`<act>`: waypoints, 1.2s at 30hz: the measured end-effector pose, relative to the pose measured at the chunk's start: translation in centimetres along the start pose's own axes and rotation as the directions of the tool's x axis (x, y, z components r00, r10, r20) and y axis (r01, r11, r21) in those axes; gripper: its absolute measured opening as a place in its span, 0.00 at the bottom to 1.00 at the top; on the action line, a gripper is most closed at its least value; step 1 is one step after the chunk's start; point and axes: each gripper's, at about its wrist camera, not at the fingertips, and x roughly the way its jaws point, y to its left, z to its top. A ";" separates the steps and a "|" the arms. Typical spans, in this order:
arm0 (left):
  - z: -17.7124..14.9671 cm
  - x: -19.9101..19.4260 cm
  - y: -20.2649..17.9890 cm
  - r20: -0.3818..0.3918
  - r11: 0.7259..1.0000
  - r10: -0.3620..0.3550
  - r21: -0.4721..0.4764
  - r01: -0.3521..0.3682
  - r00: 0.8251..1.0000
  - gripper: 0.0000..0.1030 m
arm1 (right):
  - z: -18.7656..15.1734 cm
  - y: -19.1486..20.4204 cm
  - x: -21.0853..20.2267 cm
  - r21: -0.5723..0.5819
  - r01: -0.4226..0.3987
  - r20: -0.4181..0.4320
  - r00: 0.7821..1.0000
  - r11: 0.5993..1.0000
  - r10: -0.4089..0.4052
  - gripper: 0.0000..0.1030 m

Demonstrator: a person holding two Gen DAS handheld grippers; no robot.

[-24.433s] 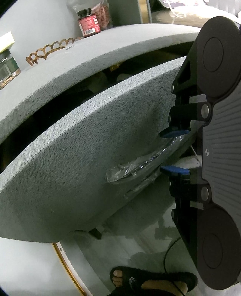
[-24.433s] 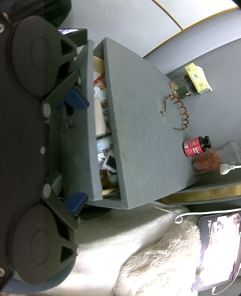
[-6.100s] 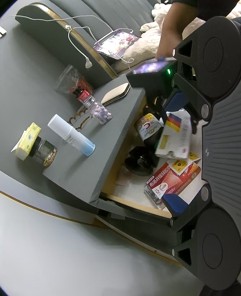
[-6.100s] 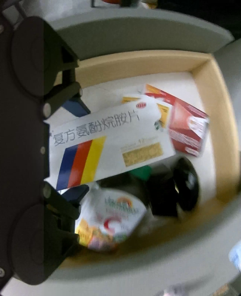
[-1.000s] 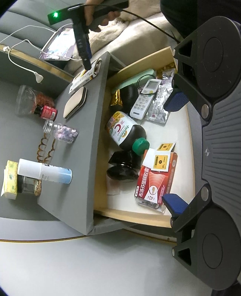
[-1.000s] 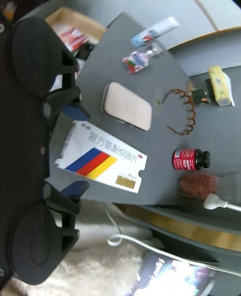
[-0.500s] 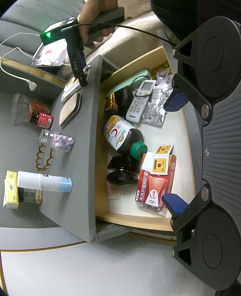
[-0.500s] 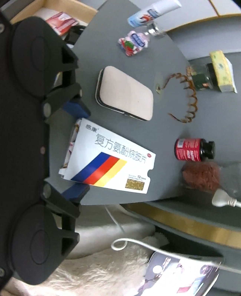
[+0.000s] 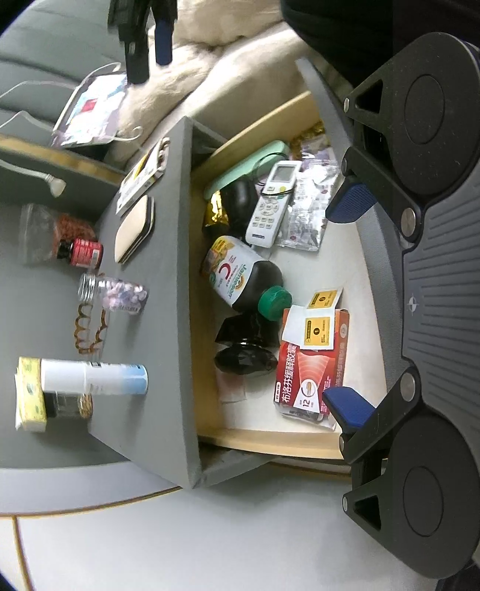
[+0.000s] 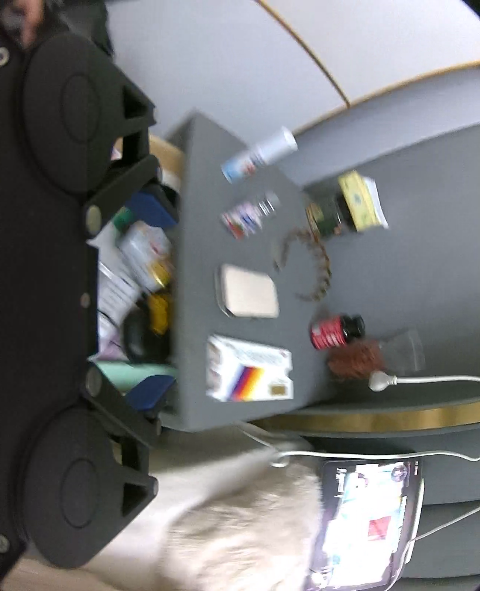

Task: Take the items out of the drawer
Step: 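Push the top drawer closed with the left tool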

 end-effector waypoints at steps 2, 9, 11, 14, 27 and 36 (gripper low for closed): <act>-0.2 -0.4 -0.4 -0.013 1.000 -0.013 0.009 0.013 1.000 0.90 | -1.8 0.8 -2.4 0.025 -0.011 0.011 1.000 1.000 0.010 0.84; -2.1 -0.3 -2.2 -0.135 0.999 -0.024 -0.039 0.019 0.991 0.87 | -5.3 3.7 -6.0 -0.096 -0.047 -0.010 0.999 0.994 0.047 0.86; -2.7 0.0 -2.6 -0.158 0.997 -0.013 -0.082 0.000 0.987 0.83 | -5.6 4.0 -6.0 -0.129 -0.022 -0.001 1.000 0.991 0.022 0.86; -3.3 0.8 -3.1 -0.176 0.986 0.003 -0.162 -0.032 0.984 0.76 | -5.6 4.3 -6.1 -0.151 -0.026 0.021 0.999 0.988 0.029 0.86; -2.0 4.5 -5.4 -0.197 0.966 0.147 -0.183 -0.184 0.969 0.73 | -6.4 2.0 -5.1 -0.160 -0.061 -0.001 0.998 0.985 0.061 0.85; -1.3 4.7 -5.2 -0.201 0.966 0.155 -0.177 -0.191 0.967 0.73 | -7.3 0.3 -4.7 -0.108 -0.060 0.020 0.998 0.992 0.063 0.83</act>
